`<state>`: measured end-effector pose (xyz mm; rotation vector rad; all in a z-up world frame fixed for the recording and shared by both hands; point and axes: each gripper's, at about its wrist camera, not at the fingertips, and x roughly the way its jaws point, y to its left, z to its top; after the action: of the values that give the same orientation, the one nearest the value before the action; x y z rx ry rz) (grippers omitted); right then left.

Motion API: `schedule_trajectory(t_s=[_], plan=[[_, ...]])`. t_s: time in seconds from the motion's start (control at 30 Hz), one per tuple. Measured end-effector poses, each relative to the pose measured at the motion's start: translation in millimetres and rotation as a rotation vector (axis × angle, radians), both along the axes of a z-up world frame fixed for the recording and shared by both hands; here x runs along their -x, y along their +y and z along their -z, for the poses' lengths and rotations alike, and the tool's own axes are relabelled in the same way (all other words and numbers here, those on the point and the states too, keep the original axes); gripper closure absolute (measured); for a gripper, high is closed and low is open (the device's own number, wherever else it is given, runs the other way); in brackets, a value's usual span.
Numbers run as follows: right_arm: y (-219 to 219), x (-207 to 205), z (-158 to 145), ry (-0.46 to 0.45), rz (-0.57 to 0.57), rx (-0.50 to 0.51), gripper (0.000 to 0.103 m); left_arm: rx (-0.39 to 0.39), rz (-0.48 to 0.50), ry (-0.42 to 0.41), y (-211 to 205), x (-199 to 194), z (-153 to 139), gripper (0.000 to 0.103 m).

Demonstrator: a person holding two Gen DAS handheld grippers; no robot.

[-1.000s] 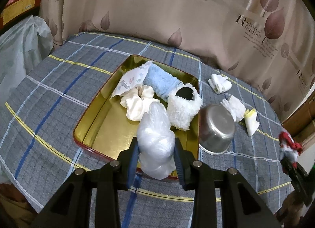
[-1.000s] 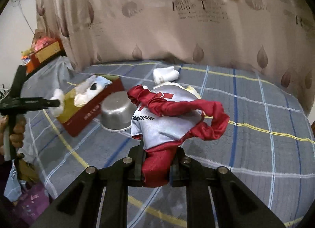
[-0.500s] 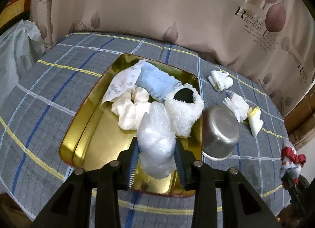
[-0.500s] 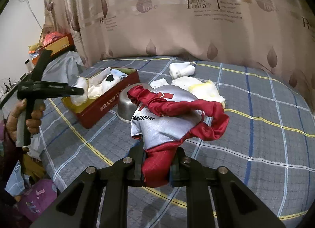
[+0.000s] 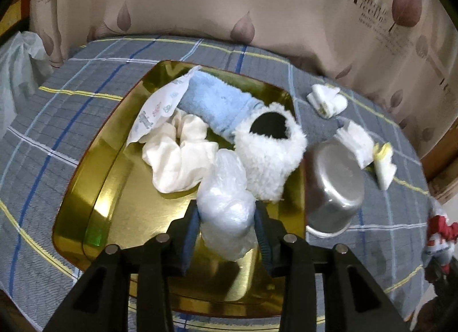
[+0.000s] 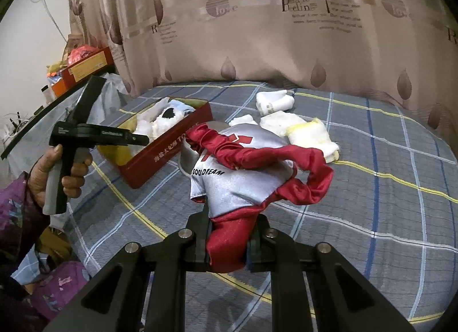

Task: Organize soft objects
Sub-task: 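Grasp the red-and-white shirt with the right gripper and lift it, then open the left gripper to drop the bag in the tray while the right gripper lowers the shirt into it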

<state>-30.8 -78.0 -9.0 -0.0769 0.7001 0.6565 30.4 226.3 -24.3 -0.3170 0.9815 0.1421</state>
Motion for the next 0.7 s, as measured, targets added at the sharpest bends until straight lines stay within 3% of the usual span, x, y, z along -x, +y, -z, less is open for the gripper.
schedule_trajectory(t_s=[0.3, 0.7], plan=[[7.6, 5.4, -0.1, 0.01, -0.016, 0.0, 0.088, -0.169, 0.013, -0.026, -18.6, 11.8, -13.1, 0.054], [13.1, 14.3, -7.6, -0.006, -0.039, 0.002, 0.088, -0.237, 0.013, -0.072, -24.8, 26.8, -38.7, 0.054]])
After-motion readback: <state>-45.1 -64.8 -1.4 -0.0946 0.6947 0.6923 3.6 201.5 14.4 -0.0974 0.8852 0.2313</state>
